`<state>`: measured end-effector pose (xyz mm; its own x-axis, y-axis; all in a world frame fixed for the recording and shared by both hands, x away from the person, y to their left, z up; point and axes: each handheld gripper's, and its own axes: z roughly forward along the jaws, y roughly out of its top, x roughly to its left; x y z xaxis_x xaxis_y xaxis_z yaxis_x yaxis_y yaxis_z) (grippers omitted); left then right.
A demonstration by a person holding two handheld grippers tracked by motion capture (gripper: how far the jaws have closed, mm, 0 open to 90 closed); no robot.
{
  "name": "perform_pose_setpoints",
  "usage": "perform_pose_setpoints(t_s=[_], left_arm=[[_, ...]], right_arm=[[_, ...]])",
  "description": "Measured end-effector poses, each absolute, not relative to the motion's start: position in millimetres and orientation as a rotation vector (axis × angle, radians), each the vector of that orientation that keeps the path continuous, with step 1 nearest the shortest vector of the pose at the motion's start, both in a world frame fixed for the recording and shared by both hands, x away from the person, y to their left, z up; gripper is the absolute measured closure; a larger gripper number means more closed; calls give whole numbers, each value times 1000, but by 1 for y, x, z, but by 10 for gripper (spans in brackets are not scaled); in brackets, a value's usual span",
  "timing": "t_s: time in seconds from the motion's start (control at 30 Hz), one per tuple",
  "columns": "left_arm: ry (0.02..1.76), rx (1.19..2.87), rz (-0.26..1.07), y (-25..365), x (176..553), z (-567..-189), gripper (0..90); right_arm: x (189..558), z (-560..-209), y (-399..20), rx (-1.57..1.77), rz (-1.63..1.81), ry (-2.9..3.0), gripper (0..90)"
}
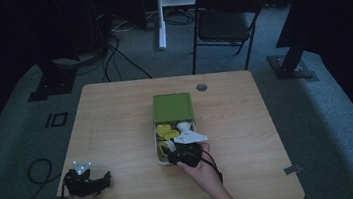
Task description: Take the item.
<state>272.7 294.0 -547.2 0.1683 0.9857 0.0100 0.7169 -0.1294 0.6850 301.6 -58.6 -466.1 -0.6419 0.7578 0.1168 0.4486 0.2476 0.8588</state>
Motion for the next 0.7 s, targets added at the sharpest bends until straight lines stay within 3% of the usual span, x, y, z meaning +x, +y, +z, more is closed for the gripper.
perform_pose_setpoints(t_s=[0.7], left_arm=[[1606, 1909, 646, 294, 273, -547, 1]], right_arm=[[313, -431, -88, 1134, 1406, 2086, 558]])
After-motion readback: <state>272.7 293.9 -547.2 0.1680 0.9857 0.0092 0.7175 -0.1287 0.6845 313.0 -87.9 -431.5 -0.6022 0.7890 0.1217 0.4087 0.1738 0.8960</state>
